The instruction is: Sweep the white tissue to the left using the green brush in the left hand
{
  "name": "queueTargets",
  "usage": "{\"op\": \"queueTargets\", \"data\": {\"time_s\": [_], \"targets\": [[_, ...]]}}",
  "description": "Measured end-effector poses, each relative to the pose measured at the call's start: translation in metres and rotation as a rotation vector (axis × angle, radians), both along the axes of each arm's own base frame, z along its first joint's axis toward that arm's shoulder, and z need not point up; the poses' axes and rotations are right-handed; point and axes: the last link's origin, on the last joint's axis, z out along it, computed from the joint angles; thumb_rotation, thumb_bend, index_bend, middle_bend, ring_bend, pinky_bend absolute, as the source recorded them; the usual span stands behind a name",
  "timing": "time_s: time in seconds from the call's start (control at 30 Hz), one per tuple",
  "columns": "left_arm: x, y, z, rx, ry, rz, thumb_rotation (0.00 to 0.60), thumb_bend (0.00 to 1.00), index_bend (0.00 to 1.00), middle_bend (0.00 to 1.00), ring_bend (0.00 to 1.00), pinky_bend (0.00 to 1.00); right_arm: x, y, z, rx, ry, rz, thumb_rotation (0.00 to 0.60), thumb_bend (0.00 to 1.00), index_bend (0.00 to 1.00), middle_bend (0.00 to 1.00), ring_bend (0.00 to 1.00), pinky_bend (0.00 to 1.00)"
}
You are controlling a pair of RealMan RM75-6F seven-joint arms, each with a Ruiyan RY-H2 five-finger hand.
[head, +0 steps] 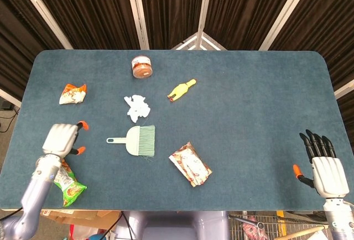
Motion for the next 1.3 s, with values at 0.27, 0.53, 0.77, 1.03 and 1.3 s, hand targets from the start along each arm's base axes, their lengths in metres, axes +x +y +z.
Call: {"op": "queueTargets", "data": {"time_s": [0.27, 0.53, 0.77, 1.03, 1.3], "targets": [[0.022, 0.026, -0.042, -0.083, -0.006, 0.106, 0.600, 0.29, 0.48, 1.00, 1.00, 1.00, 0.000, -0.001, 0.001, 0.006, -0.028, 0.000, 0.600, 0.34, 0.00, 0.00, 0.00, 0.00], [0.043, 0.040, -0.077, -0.127, 0.049, 0.132, 0.600, 0.37, 0.46, 1.00, 1.00, 1.00, 0.001, 0.000, 0.000, 0.018, -0.046, 0.003, 0.600, 0.34, 0.00, 0.00, 0.00, 0.00], [0.052, 0.040, -0.096, -0.152, 0.046, 0.131, 0.600, 0.37, 0.46, 1.00, 1.00, 1.00, 0.002, -0.001, 0.001, 0.019, -0.060, 0.001, 0.600, 0.34, 0.00, 0.00, 0.00, 0.00], [0.053, 0.040, -0.108, -0.162, 0.067, 0.131, 0.600, 0.37, 0.46, 1.00, 1.00, 1.00, 0.002, 0.000, 0.001, 0.020, -0.072, -0.002, 0.600, 0.34, 0.00, 0.00, 0.00, 0.00], [0.055, 0.042, -0.117, -0.156, 0.056, 0.126, 0.600, 0.47, 0.52, 1.00, 1.00, 1.00, 0.002, -0.001, 0.001, 0.026, -0.078, -0.006, 0.600, 0.34, 0.00, 0.00, 0.00, 0.00]]}}
